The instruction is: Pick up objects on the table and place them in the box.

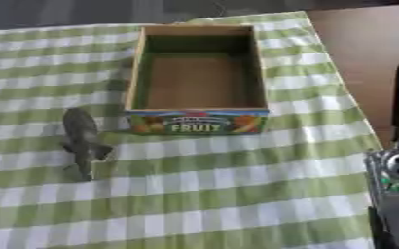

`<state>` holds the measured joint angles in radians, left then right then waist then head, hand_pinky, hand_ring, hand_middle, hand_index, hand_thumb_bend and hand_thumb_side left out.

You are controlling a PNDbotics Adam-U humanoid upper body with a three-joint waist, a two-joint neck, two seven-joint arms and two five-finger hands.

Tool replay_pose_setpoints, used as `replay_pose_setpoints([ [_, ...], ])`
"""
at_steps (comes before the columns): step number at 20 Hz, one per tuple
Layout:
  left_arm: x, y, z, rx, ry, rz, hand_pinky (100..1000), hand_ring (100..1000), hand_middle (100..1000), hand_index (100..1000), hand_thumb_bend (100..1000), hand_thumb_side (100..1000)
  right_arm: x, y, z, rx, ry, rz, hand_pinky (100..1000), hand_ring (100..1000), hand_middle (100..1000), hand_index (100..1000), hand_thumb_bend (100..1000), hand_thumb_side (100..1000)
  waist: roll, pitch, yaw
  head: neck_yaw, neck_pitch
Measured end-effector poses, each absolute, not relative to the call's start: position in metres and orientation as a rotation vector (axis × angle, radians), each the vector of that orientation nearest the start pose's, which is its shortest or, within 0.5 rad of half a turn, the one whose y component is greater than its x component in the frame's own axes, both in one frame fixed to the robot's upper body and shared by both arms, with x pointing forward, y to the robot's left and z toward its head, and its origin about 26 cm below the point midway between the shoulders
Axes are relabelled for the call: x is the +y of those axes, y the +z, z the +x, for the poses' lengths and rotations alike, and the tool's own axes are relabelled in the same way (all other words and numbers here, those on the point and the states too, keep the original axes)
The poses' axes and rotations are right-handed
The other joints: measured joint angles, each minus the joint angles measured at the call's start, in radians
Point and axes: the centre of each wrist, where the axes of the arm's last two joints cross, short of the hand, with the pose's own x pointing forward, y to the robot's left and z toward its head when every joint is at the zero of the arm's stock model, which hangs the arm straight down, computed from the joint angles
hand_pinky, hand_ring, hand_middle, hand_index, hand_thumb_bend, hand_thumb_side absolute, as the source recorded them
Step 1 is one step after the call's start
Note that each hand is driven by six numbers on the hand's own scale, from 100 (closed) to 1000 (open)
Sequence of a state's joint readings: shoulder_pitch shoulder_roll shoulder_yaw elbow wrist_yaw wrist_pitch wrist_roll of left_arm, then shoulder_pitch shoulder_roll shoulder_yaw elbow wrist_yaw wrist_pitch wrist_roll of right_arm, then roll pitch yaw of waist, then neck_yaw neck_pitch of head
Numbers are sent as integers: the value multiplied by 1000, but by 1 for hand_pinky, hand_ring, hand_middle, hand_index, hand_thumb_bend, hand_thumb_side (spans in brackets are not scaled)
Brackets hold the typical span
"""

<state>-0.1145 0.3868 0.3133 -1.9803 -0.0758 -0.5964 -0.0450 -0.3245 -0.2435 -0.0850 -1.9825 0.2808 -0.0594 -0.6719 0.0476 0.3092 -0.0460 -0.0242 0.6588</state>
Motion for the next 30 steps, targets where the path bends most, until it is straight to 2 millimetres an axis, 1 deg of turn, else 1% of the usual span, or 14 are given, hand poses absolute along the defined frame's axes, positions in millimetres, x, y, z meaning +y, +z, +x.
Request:
replay_pose_setpoints([
  [1, 367, 187, 267, 3330, 736, -797, 599, 743, 754, 925, 100, 529, -267, 202, 305, -2424, -411, -795, 871, 816, 655, 805, 100, 686, 2, -1, 0, 0, 0],
  [3, 371, 201, 268, 3205, 906, -881, 618, 744, 725, 916, 100, 470, -267, 203, 305, -2426, -406, -795, 871, 816, 654, 805, 100, 687, 5, -2, 0, -1, 0],
  [5, 372, 214, 270, 3078, 1054, -955, 630, 746, 711, 910, 100, 455, -267, 203, 305, -2427, -403, -796, 871, 816, 654, 805, 100, 687, 9, -3, 0, -1, 0],
  [8, 370, 230, 275, 2907, 1234, -1031, 651, 754, 704, 904, 100, 446, -268, 203, 305, -2428, -398, -798, 871, 817, 654, 805, 100, 687, 12, -3, -1, -1, -1],
  [10, 369, 238, 282, 2808, 1335, -1058, 675, 766, 707, 905, 100, 419, -267, 203, 305, -2428, -393, -796, 872, 817, 653, 804, 100, 688, 13, -3, -2, -1, -1],
  [13, 369, 248, 295, 2658, 1506, -1062, 724, 787, 712, 922, 100, 425, -267, 203, 305, -2428, -385, -791, 872, 817, 653, 804, 100, 688, 12, -3, -4, 3, -1],
  [16, 369, 260, 308, 2473, 1690, -1056, 776, 802, 714, 929, 100, 448, -266, 203, 305, -2428, -383, -790, 872, 818, 653, 804, 100, 689, 12, -3, -6, 8, -1],
  [18, 369, 267, 316, 2347, 1795, -1055, 792, 804, 706, 918, 146, 443, -266, 202, 304, -2425, -380, -788, 873, 818, 653, 804, 100, 689, 13, -3, -8, 12, -1],
  [21, 365, 277, 327, 2197, 1891, -1054, 807, 805, 702, 917, 191, 430, -265, 201, 304, -2424, -372, -782, 873, 818, 652, 804, 100, 690, 13, -3, -9, 17, -1],
  [23, 359, 281, 333, 2126, 1928, -1049, 806, 804, 705, 919, 196, 434, -265, 201, 304, -2425, -367, -779, 873, 819, 652, 804, 100, 689, 13, -3, -13, 21, -2],
  [27, 346, 285, 343, 2045, 1969, -1025, 810, 806, 710, 924, 231, 427, -264, 200, 304, -2424, -359, -771, 873, 819, 652, 804, 100, 690, 13, -3, -17, 26, -2],
  [28, 343, 286, 345, 2030, 1978, -1018, 817, 810, 719, 934, 261, 428, -264, 200, 304, -2424, -358, -768, 874, 819, 652, 804, 100, 690, 13, -3, -17, 28, -3],
  [30, 339, 285, 348, 1996, 2009, -1008, 822, 811, 723, 933, 286, 406, -264, 200, 304, -2425, -355, -763, 874, 819, 651, 804, 100, 691, 15, -3, -20, 30, -4],
])
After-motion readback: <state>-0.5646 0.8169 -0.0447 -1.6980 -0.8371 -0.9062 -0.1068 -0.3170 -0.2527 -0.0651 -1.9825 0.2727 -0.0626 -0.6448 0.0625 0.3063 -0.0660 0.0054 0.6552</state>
